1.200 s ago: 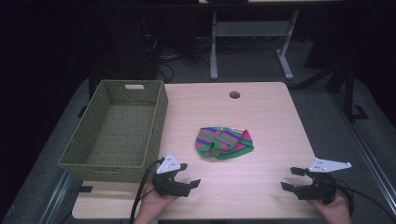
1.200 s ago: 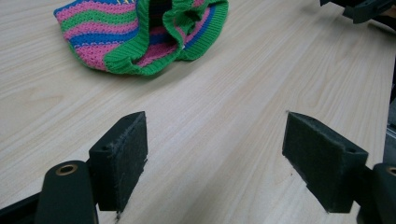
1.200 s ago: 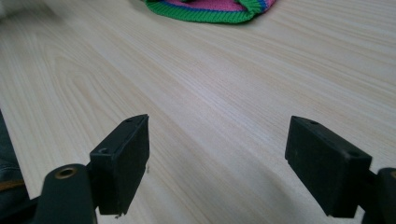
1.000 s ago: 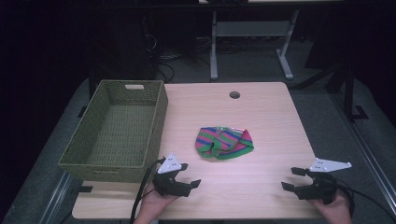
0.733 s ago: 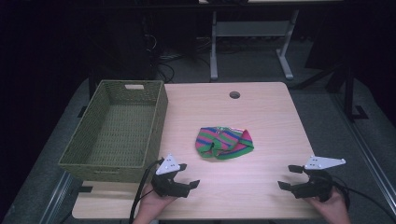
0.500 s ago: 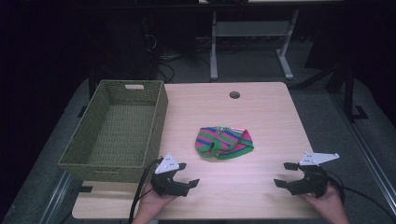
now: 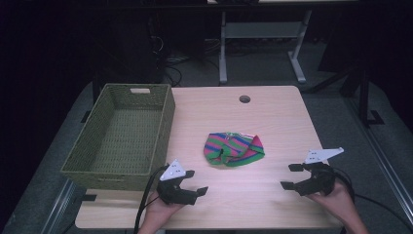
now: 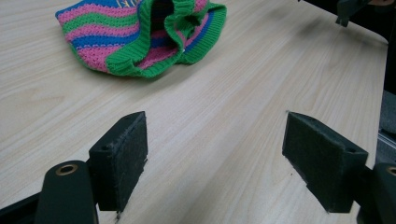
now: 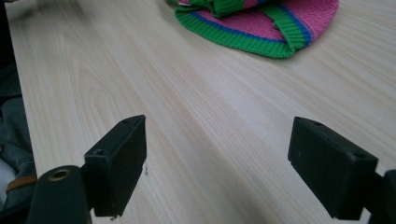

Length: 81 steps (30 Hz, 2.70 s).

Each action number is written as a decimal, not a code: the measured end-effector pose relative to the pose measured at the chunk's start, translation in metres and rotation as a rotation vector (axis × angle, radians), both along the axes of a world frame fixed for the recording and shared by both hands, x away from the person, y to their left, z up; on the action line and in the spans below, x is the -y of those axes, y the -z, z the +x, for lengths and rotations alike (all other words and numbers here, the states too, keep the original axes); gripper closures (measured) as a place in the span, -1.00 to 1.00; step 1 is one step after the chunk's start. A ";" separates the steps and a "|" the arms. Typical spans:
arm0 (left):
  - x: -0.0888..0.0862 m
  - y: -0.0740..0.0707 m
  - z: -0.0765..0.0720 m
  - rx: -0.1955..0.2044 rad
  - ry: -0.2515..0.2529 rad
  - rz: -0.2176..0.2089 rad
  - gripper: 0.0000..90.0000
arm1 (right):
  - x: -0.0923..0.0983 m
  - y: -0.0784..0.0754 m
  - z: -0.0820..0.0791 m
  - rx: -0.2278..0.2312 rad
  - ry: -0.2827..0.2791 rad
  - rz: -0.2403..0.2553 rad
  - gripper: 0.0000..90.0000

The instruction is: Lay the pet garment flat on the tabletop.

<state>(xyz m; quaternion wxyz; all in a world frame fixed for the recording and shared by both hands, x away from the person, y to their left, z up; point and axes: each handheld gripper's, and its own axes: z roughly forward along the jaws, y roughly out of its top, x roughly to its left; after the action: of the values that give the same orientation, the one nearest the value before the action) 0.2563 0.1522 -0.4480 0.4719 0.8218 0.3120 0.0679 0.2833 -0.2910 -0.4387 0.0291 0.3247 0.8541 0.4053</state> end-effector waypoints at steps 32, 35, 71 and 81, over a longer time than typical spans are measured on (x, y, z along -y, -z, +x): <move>-0.002 0.000 0.001 0.003 -0.002 0.003 -0.51 | -0.069 -0.038 0.073 -0.033 -0.162 -0.112 -0.60; -0.002 0.000 0.001 0.000 0.001 0.001 -0.51 | -0.079 -0.043 0.083 -0.035 -0.172 -0.121 -0.60; -0.002 0.000 0.003 0.005 0.016 0.008 -0.51 | -0.147 -0.040 0.146 -0.044 -0.214 -0.202 -0.55; -0.004 0.000 0.002 0.005 0.013 0.000 -0.51 | -0.161 -0.028 0.152 -0.037 -0.210 -0.254 -0.50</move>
<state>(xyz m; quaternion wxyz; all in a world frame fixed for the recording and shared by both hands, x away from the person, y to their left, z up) 0.2584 0.1558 -0.4477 0.4732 0.8235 0.3056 0.0669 0.4357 -0.1302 -0.4103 0.0117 0.2350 0.9281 0.2886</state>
